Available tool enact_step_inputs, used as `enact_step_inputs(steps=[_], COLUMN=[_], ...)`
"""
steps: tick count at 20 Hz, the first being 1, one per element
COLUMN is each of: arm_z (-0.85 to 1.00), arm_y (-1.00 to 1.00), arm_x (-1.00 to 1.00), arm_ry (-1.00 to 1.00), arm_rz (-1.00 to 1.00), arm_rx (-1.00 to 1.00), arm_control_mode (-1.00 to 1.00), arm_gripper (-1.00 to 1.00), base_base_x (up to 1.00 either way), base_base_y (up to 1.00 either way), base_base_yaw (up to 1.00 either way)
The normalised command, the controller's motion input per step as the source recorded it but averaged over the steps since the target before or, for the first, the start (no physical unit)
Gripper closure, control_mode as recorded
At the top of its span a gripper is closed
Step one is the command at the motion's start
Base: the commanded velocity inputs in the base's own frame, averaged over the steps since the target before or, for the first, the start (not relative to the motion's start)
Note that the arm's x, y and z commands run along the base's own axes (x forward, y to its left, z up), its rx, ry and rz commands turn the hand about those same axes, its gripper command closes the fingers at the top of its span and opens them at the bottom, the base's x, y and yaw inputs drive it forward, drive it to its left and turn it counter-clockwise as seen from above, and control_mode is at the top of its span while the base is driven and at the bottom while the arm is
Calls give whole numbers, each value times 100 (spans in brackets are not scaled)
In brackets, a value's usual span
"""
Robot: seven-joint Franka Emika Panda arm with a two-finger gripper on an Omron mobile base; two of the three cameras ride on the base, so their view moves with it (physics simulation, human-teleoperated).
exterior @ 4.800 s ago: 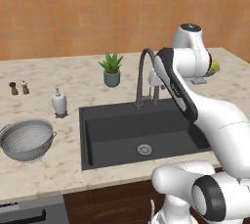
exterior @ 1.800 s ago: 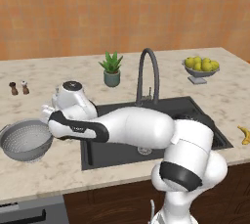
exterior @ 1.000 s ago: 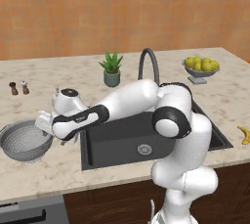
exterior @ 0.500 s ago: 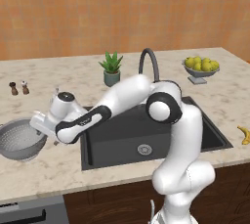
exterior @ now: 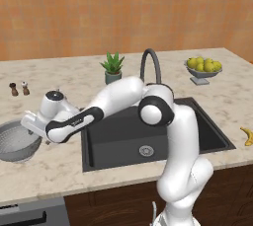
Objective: Put the colander in the sink, put the banana in the colander, and turn on the sink faucet and pour water over the colander.
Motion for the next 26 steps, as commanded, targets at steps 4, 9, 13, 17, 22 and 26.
enact_step_inputs(steps=[4, 9, 13, 17, 22, 26], arm_z=[-10, -37, -46, -26, 0, 31], arm_y=[27, 22, -5, -48, -70, -59], arm_x=[12, 0, -22, -41, -37, -33], arm_ry=[0, 0, 2, 0, -1, -4], arm_rz=[0, 0, 0, 0, 0, 0], arm_rx=[0, 0, 0, 0, 3, 12], arm_control_mode=[-100, -100, -100, -100, -100, -100], arm_gripper=[-100, 100, 100, 100, 100, 100], base_base_x=[0, 0, 0, 0, 0, 0], base_base_y=[0, 0, 0, 0, 0, 0], base_base_yaw=[0, 0, 0, 0, 0, 0])
